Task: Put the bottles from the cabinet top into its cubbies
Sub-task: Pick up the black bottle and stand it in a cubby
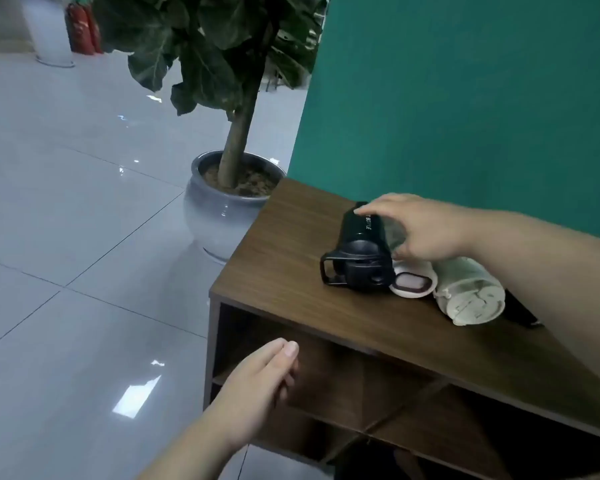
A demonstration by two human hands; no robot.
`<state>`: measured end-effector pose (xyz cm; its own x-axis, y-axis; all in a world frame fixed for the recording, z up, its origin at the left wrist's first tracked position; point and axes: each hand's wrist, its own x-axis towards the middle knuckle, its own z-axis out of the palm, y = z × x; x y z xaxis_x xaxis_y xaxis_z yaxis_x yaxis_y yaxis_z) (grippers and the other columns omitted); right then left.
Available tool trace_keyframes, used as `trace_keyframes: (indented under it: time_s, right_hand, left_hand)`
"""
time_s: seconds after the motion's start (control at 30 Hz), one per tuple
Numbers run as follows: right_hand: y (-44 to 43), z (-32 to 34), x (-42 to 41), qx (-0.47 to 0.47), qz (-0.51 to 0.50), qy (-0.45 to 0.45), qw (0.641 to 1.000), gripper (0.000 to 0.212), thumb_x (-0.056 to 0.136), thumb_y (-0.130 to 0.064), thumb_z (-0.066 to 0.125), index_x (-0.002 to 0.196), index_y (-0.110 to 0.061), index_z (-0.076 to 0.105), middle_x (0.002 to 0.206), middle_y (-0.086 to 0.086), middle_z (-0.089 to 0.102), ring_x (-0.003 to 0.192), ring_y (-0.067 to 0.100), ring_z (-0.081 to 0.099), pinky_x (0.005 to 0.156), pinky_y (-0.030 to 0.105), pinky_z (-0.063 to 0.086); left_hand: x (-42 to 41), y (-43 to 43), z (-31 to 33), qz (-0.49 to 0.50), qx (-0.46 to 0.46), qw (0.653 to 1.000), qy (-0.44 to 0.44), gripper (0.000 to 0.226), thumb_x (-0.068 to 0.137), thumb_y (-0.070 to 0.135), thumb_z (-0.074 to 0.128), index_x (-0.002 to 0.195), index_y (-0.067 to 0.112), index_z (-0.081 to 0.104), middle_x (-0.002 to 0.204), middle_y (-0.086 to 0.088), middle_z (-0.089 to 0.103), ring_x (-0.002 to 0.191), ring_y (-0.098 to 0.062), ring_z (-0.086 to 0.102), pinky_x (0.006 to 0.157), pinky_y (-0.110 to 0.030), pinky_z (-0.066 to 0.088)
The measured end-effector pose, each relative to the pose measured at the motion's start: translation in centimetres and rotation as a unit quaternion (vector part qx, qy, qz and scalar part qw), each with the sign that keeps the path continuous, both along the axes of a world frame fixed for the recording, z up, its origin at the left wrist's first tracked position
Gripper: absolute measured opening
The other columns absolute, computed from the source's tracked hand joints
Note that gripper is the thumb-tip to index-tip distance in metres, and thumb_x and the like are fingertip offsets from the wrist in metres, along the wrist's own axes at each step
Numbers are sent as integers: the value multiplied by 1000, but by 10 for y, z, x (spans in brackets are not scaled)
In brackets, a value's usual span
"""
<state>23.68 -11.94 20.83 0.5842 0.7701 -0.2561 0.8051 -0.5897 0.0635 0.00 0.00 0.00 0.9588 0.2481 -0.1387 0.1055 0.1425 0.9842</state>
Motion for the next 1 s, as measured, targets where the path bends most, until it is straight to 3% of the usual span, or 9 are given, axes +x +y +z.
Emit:
trace_keyframes:
  time_s: [0.17, 0.23, 0.37, 0.47, 0.63, 0.77, 0.83, 0.9, 1.0]
  right_hand:
    - [25, -10, 10, -136, 74, -35, 987, 92, 85, 5, 55, 157, -43, 25, 170, -8, 17, 157, 17, 7, 125, 43, 21]
    - [30, -20, 15, -167, 98, -55, 979, 93, 84, -1, 62, 157, -42, 23, 170, -10, 18, 158, 18, 6, 125, 44, 23]
    - [36, -27, 17, -139, 143, -73, 977, 99, 63, -28, 91, 145, -42, 37, 156, -14, 41, 154, 21, 24, 122, 46, 31]
    - [35, -31, 3, -73, 191, -75, 976, 79, 58, -32, 89, 126, -41, 49, 123, -17, 57, 126, 16, 51, 103, 45, 48]
    - [31, -32, -65, 13, 234, -100, 967, 69, 63, -44, 81, 126, -37, 52, 126, -13, 62, 118, 18, 57, 93, 40, 52]
    - [12, -30, -147, 175, 191, 33, 965, 56, 63, -52, 85, 105, -54, 47, 103, -28, 57, 101, -1, 58, 86, 32, 52]
    - [-5, -40, -181, 254, 141, 140, 947, 63, 62, -44, 92, 112, -50, 53, 110, -26, 63, 106, 0, 63, 88, 29, 51]
    - [-21, -65, -199, 305, 95, 224, 921, 72, 59, -39, 94, 115, -57, 53, 114, -29, 66, 107, -4, 65, 87, 22, 51]
    - [-34, -122, -202, 332, 10, 273, 903, 82, 50, -40, 97, 116, -60, 51, 119, -39, 62, 110, -12, 63, 85, 8, 47]
  left_hand:
    - [2, 3, -8, -54, 30, 998, -6, 52, 77, 69, 50, 76, 17, 55, 70, 9, 58, 65, -11, 51, 70, -32, 42]
    - [1, 2, -9, -64, 47, 997, -1, 52, 77, 69, 52, 77, 17, 55, 71, 8, 58, 65, -10, 51, 70, -30, 42]
    - [1, 10, -16, -42, 89, 995, 27, 41, 75, 65, 57, 69, 25, 52, 66, 8, 55, 65, -12, 49, 69, -35, 42]
    - [1, 18, -25, 7, 126, 990, 65, 43, 80, 60, 59, 77, 18, 54, 63, 7, 56, 63, -13, 51, 69, -37, 45]
    - [-3, 27, -23, 47, 132, 988, 66, 31, 89, 48, 63, 83, 18, 55, 62, 6, 60, 59, -15, 51, 66, -37, 45]
    - [-12, 30, -11, 27, 140, 988, 59, 30, 76, 49, 67, 92, 23, 66, 82, -7, 69, 79, -26, 62, 76, -36, 49]
    - [-16, 30, -11, -20, 128, 989, 66, 15, 86, 32, 69, 82, 34, 55, 89, 15, 57, 87, -9, 56, 87, -20, 47]
    - [-20, 26, -17, -41, 117, 988, 93, 29, 91, 21, 64, 81, 38, 43, 92, 21, 47, 94, -7, 52, 89, -8, 44]
    - [-19, 28, -54, 2, 181, 975, 132, 22, 69, 32, 71, 89, 32, 62, 91, 11, 68, 95, -16, 66, 102, -43, 55]
